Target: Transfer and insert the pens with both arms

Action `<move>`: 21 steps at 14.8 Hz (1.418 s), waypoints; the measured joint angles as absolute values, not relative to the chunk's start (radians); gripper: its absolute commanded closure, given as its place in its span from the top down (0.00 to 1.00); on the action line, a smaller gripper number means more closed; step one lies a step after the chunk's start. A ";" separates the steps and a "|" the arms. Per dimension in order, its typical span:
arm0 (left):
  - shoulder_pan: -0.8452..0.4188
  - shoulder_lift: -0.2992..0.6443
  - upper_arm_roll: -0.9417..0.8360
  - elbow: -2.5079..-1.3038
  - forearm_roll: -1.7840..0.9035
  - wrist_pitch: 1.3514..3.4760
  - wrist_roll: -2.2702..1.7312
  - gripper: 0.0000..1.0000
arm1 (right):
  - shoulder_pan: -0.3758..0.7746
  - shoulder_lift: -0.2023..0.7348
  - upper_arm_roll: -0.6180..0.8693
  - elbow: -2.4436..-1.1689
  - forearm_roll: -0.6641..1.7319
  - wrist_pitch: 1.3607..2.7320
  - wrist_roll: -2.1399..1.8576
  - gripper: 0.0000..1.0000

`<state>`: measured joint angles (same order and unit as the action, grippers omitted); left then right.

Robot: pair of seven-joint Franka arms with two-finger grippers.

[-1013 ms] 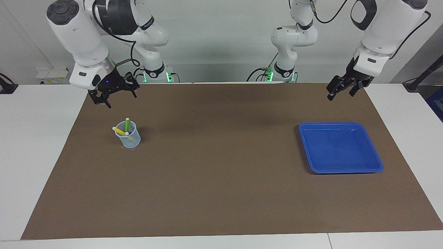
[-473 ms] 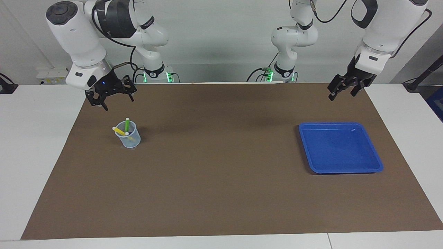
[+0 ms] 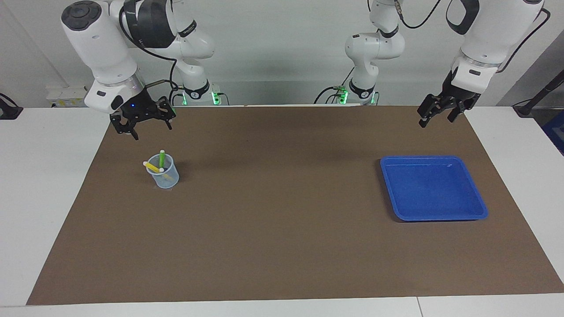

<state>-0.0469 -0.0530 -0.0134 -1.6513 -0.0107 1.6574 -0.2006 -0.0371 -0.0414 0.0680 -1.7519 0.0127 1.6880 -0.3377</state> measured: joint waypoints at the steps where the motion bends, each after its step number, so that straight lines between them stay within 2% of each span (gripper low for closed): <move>1: -0.047 -0.053 -0.013 -1.650 -0.011 1.657 -0.200 1.00 | -0.037 -0.042 0.067 -1.752 0.013 1.688 -0.338 1.00; 21: -0.047 -0.053 -0.014 -1.651 -0.011 1.655 -0.184 1.00 | -0.038 -0.043 0.064 -1.752 0.013 1.688 -0.338 1.00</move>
